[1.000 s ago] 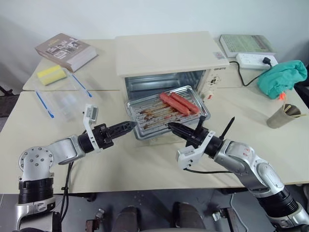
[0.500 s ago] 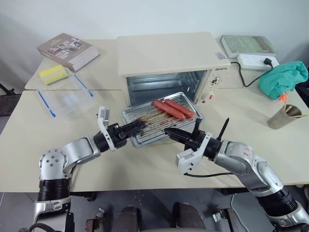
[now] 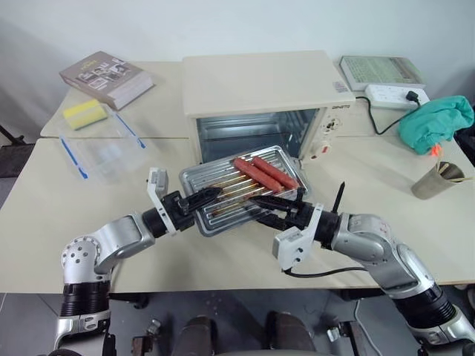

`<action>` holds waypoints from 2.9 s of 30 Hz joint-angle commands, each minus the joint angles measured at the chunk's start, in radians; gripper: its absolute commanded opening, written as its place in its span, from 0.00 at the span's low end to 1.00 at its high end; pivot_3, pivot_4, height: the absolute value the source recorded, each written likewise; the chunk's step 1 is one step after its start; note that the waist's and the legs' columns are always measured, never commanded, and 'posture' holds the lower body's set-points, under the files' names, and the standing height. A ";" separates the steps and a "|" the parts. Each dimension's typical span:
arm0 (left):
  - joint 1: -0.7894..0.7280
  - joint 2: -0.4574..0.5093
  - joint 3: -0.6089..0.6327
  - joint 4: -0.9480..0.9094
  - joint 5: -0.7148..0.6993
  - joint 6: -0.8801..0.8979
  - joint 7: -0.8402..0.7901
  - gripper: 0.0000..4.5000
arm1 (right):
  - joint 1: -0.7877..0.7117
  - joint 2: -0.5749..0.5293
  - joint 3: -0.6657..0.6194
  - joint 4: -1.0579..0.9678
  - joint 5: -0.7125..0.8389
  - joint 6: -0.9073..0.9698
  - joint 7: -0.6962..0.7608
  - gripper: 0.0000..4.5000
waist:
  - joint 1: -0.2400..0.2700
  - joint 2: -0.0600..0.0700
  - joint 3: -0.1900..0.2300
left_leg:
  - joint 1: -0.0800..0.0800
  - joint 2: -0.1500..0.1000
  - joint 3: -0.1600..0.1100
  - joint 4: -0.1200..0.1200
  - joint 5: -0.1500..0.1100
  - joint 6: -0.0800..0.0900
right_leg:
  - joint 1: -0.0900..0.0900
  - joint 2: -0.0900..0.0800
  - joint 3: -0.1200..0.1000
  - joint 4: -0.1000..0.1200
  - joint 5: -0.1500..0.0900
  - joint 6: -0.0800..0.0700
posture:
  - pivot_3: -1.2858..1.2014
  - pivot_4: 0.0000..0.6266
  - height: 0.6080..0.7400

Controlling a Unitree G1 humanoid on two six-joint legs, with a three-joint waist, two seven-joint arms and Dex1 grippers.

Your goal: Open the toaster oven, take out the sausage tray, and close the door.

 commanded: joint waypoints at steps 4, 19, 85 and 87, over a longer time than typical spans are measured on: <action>0.116 0.030 0.165 0.017 -0.016 0.082 -0.121 0.00 | -0.013 -0.076 -0.054 -0.006 0.173 -0.136 0.054 0.95 | -0.003 0.000 0.000 | 0.001 0.000 0.000 -0.001 0.000 0.000 | 0.000 0.000 0.000 -0.001 0.000 0.000 | 0.52 0.24 1.00; 0.525 0.089 0.453 -0.004 -0.016 0.145 -0.492 0.00 | 0.169 -0.265 -0.220 0.276 0.536 -0.190 0.234 0.88 | -0.005 0.000 0.000 | 0.002 0.001 -0.001 -0.001 -0.001 0.001 | 0.003 0.000 0.001 -0.004 -0.001 -0.002 | 0.52 0.24 1.00; 0.173 0.294 0.002 0.127 -0.015 0.191 -0.433 0.00 | 0.450 -0.093 -0.694 -0.165 1.036 0.654 0.446 0.80 | 0.022 0.003 0.001 | -0.001 0.009 0.014 0.002 -0.015 0.001 | -0.004 0.008 0.004 -0.009 -0.001 -0.004 | 0.52 0.24 1.00; 0.059 0.282 -0.083 0.168 0.056 0.223 -0.445 0.00 | 0.525 -0.075 -0.743 -0.176 1.117 0.640 0.520 0.95 | 0.024 0.003 0.001 | 0.000 0.009 0.015 0.003 -0.015 0.001 | -0.003 0.008 0.005 -0.009 -0.001 -0.003 | 0.52 0.24 1.00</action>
